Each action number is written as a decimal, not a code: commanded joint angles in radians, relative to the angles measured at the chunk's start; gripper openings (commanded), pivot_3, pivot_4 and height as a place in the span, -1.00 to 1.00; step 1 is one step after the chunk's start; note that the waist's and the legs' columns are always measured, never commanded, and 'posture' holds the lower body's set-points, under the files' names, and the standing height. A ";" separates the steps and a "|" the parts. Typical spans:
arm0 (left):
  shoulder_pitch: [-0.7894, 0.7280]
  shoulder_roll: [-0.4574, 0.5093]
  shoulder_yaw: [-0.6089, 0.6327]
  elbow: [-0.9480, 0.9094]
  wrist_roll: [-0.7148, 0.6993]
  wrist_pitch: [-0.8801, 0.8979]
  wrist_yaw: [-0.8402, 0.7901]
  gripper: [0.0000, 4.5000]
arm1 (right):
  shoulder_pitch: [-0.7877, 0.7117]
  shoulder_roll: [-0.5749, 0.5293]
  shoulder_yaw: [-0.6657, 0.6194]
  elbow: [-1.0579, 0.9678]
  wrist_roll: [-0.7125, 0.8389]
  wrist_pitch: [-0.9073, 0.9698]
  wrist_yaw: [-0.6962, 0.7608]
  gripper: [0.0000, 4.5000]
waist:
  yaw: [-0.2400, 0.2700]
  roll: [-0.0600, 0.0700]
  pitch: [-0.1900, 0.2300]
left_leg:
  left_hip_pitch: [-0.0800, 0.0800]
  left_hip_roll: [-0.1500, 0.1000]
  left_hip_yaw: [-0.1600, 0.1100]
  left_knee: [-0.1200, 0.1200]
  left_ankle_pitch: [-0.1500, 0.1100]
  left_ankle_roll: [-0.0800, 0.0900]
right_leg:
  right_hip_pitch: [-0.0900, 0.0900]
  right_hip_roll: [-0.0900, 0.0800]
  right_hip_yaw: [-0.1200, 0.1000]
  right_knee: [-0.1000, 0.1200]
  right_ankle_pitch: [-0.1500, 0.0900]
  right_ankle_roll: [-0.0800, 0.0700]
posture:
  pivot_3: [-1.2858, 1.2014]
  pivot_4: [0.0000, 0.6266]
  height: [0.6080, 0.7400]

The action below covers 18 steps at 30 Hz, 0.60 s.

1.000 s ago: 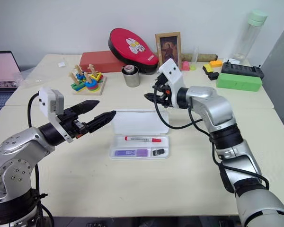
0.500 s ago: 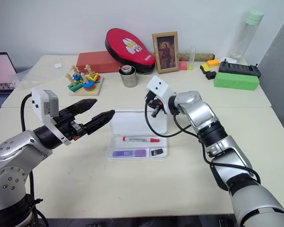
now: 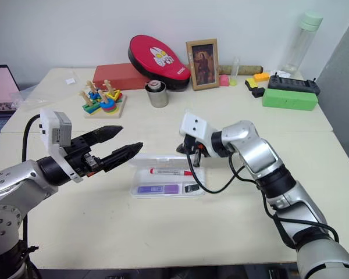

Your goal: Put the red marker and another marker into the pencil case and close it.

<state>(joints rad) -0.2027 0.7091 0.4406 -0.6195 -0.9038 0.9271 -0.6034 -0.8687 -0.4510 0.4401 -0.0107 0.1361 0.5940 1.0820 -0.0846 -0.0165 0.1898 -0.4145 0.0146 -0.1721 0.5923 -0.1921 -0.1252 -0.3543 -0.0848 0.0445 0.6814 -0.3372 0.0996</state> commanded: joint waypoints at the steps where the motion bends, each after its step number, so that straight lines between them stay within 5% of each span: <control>1: 0.080 0.064 0.039 -0.043 -0.062 -0.002 -0.082 1.00 | 0.022 -0.047 0.061 -0.111 -0.024 -0.012 0.060 -0.98 | -0.001 0.000 0.000 | 0.000 0.000 0.000 0.000 -0.001 0.002 | 0.000 0.000 0.000 0.000 0.000 0.000 | 0.03 -0.52 1.00; 12: 0.216 0.182 0.022 -0.027 -0.032 -0.041 -0.184 1.00 | 0.078 -0.025 0.233 0.017 -0.187 -0.035 0.031 -0.98 | 0.001 -0.001 -0.001 | 0.004 0.000 0.000 -0.001 -0.001 0.002 | 0.003 0.000 0.000 0.000 0.000 0.000 | 0.03 -0.52 1.00; 18: 0.179 0.161 0.014 -0.003 -0.011 -0.056 -0.116 1.00 | 0.087 0.002 0.135 0.000 -0.119 -0.009 0.049 -0.98 | 0.001 -0.001 -0.001 | 0.017 0.001 0.002 -0.003 -0.001 0.002 | 0.013 0.000 0.002 0.000 -0.001 0.000 | 0.03 -0.52 1.00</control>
<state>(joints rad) -0.0035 0.8755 0.4436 -0.6296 -0.9323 0.9000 -0.7493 -0.7958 -0.4547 0.5935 -0.0201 -0.0056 0.5591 1.1311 -0.0841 -0.0177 0.1889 -0.3981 0.0157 -0.1697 0.5890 -0.1935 -0.1231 -0.3413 -0.0847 0.0469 0.6814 -0.3377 0.0996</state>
